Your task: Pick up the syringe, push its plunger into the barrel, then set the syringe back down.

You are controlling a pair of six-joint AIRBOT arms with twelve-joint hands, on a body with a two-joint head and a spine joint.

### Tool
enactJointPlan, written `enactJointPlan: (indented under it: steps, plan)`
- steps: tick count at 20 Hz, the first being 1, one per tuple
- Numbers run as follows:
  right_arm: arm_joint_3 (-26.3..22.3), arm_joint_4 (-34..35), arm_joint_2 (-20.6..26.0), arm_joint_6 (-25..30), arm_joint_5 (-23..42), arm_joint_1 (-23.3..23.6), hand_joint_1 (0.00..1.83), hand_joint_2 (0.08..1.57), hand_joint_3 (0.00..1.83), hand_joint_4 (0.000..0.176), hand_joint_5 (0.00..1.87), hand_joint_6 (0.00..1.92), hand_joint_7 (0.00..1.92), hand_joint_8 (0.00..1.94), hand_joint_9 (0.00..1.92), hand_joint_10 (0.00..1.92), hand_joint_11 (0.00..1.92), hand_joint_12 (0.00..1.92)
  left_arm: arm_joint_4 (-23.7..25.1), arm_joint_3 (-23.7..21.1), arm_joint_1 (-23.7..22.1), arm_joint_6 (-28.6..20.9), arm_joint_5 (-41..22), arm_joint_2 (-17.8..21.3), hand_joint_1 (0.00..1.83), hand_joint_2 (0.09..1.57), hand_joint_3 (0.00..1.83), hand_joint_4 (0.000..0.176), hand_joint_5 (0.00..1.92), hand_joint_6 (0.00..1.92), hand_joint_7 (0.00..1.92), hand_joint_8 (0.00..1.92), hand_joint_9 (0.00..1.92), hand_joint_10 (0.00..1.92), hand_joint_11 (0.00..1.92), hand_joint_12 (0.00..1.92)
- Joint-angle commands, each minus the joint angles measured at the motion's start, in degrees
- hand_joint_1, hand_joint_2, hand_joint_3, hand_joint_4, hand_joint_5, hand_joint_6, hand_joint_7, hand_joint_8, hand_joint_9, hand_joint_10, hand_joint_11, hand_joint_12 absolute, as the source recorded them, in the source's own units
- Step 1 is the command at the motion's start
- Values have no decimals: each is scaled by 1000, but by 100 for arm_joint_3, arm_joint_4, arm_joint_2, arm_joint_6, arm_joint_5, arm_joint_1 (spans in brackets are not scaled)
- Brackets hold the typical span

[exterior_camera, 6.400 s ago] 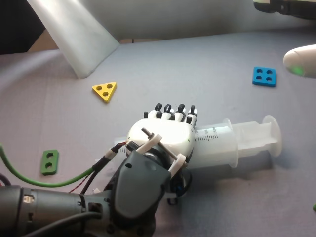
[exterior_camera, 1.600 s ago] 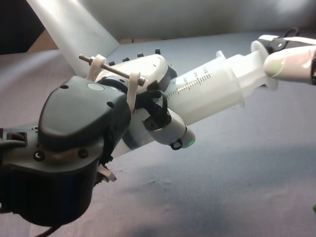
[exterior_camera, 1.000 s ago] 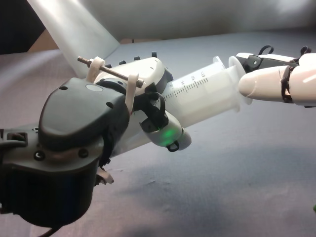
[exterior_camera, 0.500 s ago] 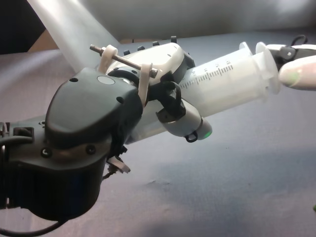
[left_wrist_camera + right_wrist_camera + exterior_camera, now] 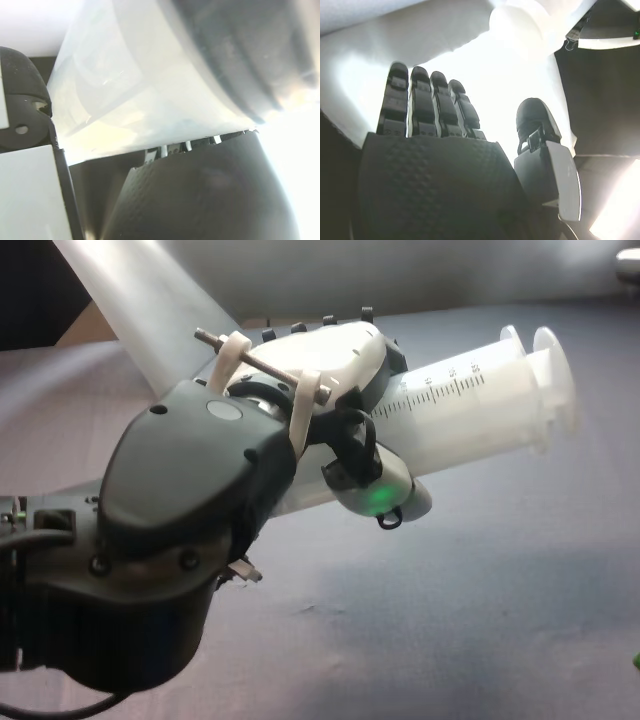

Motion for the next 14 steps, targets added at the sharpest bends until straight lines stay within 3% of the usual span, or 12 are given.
enactJointPlan:
  steps: [1,7,10,14]
  plan:
    - [62,70,-47,-322,408,101,0,1299,0,0,0,0,0,0,0,0,0,0,615,-7,6,62,-147,-42,1367,1137,1,0,882,1121,996,972,801,1316,540,1370]
    - [411,-77,-327,-1949,819,183,0,1297,0,0,0,0,0,0,0,0,0,0,1227,-19,371,409,-66,-139,1369,1133,0,0,911,1058,993,986,802,1323,503,1417]
    - [418,-1023,-390,-1952,1135,306,0,1296,0,0,0,0,0,0,0,0,0,0,1513,-23,604,542,-61,-236,1367,1136,1,0,911,1080,981,986,793,1335,493,1421]
    - [397,-1420,-437,-2158,1168,277,0,1298,0,0,0,0,0,0,0,0,0,0,1837,-23,907,624,-62,-346,1364,1144,0,0,891,1107,975,1010,776,1352,456,1445]
